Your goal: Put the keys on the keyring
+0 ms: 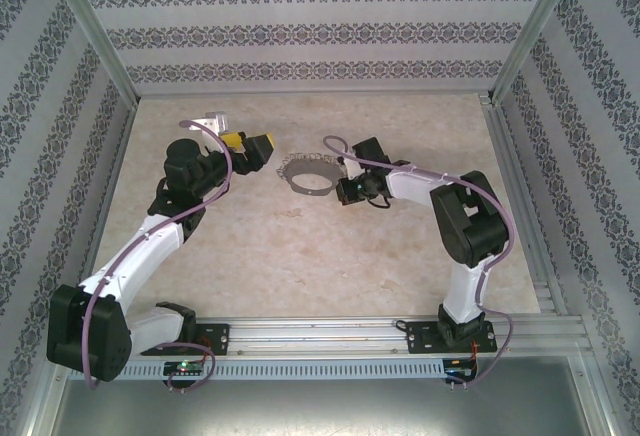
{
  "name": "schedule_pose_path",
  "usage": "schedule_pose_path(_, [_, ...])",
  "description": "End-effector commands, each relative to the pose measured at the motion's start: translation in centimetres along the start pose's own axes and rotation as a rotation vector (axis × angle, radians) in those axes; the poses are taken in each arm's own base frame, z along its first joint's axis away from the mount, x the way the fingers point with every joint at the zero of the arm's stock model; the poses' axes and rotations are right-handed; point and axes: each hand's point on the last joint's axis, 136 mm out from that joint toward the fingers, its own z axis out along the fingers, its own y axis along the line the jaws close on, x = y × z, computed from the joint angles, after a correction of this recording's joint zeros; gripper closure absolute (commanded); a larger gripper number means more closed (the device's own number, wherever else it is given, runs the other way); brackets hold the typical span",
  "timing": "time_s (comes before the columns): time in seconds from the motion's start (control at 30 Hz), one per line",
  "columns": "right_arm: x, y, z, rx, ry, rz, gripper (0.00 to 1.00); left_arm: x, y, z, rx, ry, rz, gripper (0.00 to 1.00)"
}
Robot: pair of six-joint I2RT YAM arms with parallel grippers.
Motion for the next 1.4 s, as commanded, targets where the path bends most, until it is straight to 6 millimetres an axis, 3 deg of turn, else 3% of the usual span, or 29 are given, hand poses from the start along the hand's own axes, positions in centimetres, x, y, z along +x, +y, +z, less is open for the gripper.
schedule_pose_path(0.0, [0.5, 1.2, -0.7, -0.023, -0.006, -0.001, 1.0, -1.3, -0.3, -0.1, 0.007, -0.012, 0.011, 0.0])
schedule_pose_path(0.23, [3.0, 2.3, -0.6, -0.065, 0.057, -0.008, 1.0, -1.0, -0.1, -0.2, -0.002, -0.009, 0.007, 0.0])
schedule_pose_path(0.33, [4.0, 4.0, -1.8, -0.126, 0.069, -0.022, 0.74, -1.0, -0.1, -0.2, -0.005, -0.008, 0.007, 0.0])
schedule_pose_path(0.47, [3.6, 6.2, -6.2, -0.209, -0.03, -0.033, 0.38, -1.0, -0.1, -0.1, -0.006, -0.001, 0.006, 0.0])
schedule_pose_path(0.63, [1.4, 5.5, -11.7, -0.202, -0.179, -0.007, 0.12, -1.1, -0.1, -0.1, -0.007, 0.0, 0.009, 0.0])
schedule_pose_path(0.7, [0.6, 4.8, -13.5, -0.176, -0.23, 0.003, 0.09, -0.9, 0.0, -0.2, -0.011, 0.001, 0.011, 0.0])
schedule_pose_path(0.8, [-0.9, 3.4, -16.2, -0.105, -0.33, 0.024, 0.05, -1.2, -0.1, -0.6, -0.01, -0.026, 0.021, 0.0])
schedule_pose_path(1.03, [-4.3, -3.6, -22.2, 0.251, -0.597, 0.167, 0.02, -2.0, 0.7, -2.1, -0.085, -0.098, 0.147, 0.0])
schedule_pose_path(1.23, [-5.5, -9.8, -24.2, 0.522, -0.725, 0.25, 0.02, -2.5, 4.5, -3.6, -0.308, -0.166, 0.359, 0.0])
schedule_pose_path(1.37, [-5.2, -12.7, -24.3, 0.659, -0.813, 0.214, 0.02, -0.6, 7.9, -4.6, -0.464, -0.115, 0.548, 0.0])
